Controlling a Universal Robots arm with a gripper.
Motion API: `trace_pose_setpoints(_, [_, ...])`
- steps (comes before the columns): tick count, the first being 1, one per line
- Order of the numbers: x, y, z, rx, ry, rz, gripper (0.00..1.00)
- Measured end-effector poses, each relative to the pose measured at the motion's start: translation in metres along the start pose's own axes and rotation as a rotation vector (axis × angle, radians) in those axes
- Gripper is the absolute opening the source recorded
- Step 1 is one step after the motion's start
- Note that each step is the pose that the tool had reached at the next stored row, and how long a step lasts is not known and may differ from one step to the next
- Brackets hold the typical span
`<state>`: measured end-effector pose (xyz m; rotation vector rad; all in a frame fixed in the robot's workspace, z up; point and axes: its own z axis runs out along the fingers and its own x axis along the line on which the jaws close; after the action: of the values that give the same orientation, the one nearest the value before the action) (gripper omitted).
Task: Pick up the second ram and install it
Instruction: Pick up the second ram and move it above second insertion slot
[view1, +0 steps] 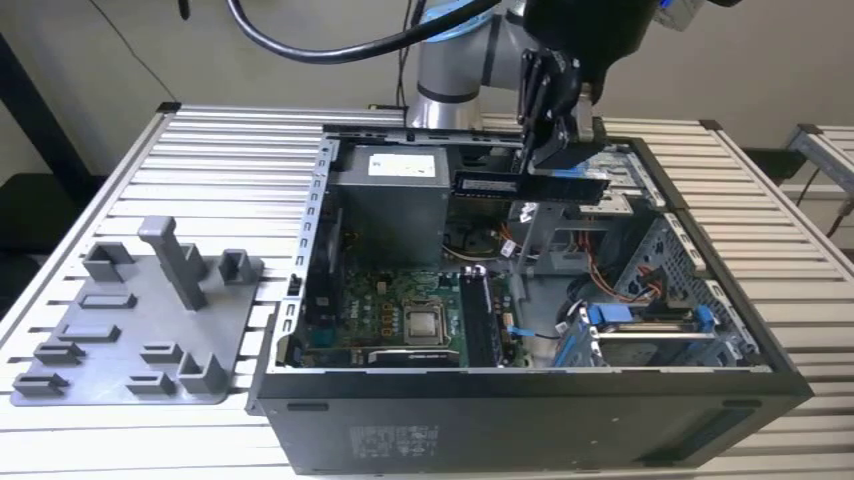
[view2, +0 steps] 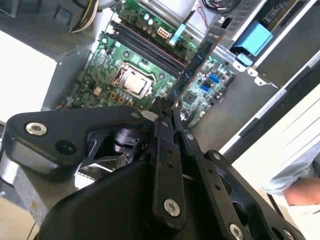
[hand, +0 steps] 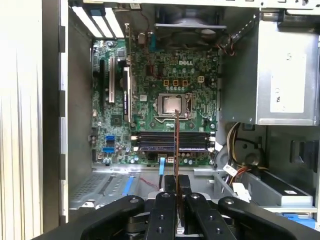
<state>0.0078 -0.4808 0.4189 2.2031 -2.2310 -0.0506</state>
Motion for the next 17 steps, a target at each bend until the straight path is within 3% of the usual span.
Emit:
trace_pose_setpoints(11, [-0.0431, 0.0005, 0.0008, 0.0000, 0.0000, 0.000, 0.14])
trace_pose_setpoints(17, [-0.0580, 0.0007, 0.0011, 0.0000, -0.0002, 0.000, 0.14])
